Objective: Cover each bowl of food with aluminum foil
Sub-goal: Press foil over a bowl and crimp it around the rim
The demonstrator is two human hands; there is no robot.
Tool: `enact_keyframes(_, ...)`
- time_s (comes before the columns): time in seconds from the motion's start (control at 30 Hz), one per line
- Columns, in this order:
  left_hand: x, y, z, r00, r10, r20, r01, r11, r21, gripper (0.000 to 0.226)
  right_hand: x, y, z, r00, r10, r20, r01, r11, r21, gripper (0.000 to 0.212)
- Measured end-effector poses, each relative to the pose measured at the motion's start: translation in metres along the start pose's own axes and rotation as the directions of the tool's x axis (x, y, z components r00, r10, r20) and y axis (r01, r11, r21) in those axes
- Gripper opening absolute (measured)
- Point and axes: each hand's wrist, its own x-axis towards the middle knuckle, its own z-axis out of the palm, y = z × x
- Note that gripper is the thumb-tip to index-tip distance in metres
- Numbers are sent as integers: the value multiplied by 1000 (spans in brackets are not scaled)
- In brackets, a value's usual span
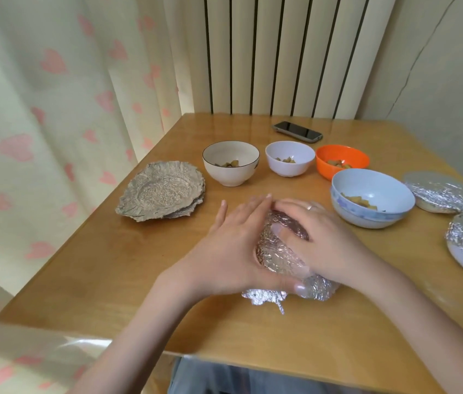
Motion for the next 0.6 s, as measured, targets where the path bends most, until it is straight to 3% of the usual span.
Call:
enact_keyframes(0.13,-1,0,7,1000,-20,-12,20,1000,-4,142,-3,2,4,994,97,46,-103,981,167,56)
enact_keyframes(0.33,-4,7,5,999,-51,-9,51,996,-80,136,-2,2,6,975,216,54,-222,951,216,57)
enact_keyframes(0.6,-2,9,4,993,-114,40,118,987,-114,143,1,2,13,946,324,-15,-284,852,440,41)
